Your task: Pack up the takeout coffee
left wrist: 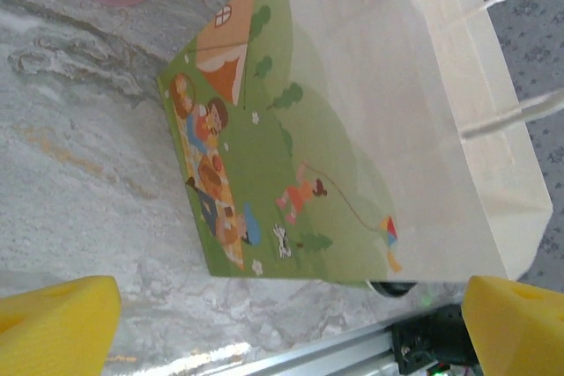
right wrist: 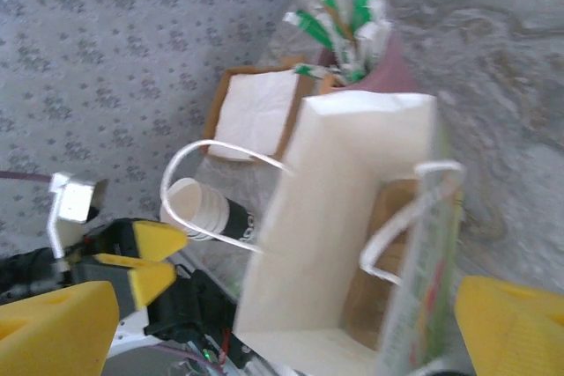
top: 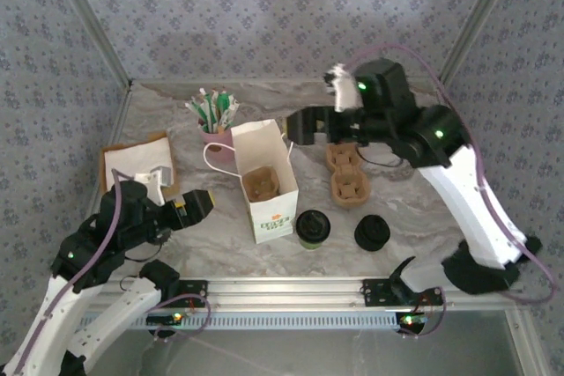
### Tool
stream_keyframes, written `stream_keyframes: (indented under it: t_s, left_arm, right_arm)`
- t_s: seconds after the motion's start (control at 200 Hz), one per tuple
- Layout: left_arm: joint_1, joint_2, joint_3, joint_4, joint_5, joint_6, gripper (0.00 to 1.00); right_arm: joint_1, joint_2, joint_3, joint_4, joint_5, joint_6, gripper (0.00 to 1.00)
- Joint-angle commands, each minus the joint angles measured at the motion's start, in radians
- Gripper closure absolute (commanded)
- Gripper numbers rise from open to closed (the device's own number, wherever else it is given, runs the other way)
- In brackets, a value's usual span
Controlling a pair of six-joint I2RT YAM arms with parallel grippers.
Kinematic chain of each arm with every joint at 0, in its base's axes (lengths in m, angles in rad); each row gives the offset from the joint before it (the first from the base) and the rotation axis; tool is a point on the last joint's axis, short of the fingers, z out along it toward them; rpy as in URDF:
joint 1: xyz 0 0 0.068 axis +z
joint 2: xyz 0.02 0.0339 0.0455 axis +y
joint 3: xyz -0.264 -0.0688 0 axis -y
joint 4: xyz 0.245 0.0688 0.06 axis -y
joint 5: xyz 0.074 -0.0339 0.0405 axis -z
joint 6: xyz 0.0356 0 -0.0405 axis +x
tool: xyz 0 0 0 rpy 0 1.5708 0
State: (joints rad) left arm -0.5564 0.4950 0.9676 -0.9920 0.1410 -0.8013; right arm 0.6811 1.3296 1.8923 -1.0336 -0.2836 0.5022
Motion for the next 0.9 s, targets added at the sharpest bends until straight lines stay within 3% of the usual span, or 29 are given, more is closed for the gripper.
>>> stream_keyframes:
  t_s: [0.0, 0.15, 0.3, 0.47, 0.66, 0.894]
  left_arm:
    - [0.002, -0.037, 0.035, -0.080, 0.026, -0.013, 0.00]
    - [0.001, -0.051, -0.002, -0.079, 0.051, -0.067, 0.01]
    - [0.002, -0.049, -0.037, -0.061, 0.049, -0.121, 0.01]
    - [0.002, -0.063, -0.101, -0.040, 0.032, -0.166, 0.01]
    - [-0.010, -0.140, -0.230, 0.016, 0.030, -0.264, 0.01]
    - [-0.073, -0.240, -0.335, 0.023, -0.001, -0.355, 0.12]
  right_arm:
    - [-0.102, -0.139, -0.182, 0.100, -0.062, -0.029, 0.00]
    - [-0.261, -0.300, -0.405, 0.120, -0.095, -0.052, 0.00]
    - [-0.350, -0.362, -0.558, 0.128, -0.125, -0.087, 0.00]
    - [-0.398, -0.367, -0.684, 0.152, -0.118, -0.080, 0.00]
    - [-0.449, -0.338, -0.817, 0.143, -0.012, -0.018, 0.00]
    - [-0.487, -0.390, -0.927, 0.220, -0.061, 0.009, 0.00]
